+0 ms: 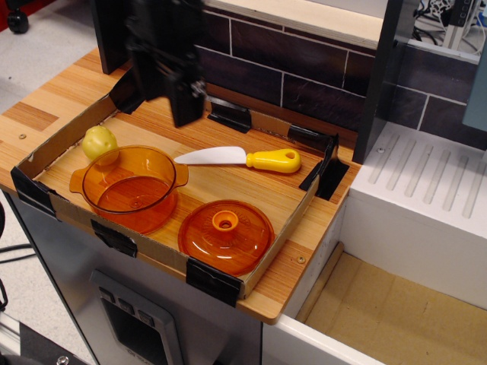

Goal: Put knife in pot

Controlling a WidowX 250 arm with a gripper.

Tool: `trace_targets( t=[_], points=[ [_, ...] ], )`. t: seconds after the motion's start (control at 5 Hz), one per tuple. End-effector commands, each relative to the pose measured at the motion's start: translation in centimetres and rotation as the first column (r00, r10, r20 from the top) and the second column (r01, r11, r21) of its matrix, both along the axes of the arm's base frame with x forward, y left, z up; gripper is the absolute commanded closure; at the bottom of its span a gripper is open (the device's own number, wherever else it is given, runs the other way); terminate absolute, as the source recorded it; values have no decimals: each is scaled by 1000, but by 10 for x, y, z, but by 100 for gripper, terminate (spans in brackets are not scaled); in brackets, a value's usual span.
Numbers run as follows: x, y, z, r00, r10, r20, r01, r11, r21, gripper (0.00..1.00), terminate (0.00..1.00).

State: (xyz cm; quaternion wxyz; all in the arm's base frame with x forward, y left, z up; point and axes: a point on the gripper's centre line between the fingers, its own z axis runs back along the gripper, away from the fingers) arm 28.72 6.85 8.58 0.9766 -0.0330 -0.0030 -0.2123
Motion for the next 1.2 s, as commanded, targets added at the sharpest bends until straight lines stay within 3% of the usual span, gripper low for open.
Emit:
trace_targets(
  t=[0.0, 0.4, 0.8, 1.0],
  points=[
    [13, -24, 3, 973, -182, 138, 184, 983, 0, 0, 0],
    [31, -50, -16, 937, -310, 163, 302, 951, 70, 0, 0],
    [50, -73, -40, 942, -305, 143, 289, 950, 122, 0, 0],
    [58, -80, -48, 944, -303, 127, 289, 950, 122, 0, 0]
  ],
)
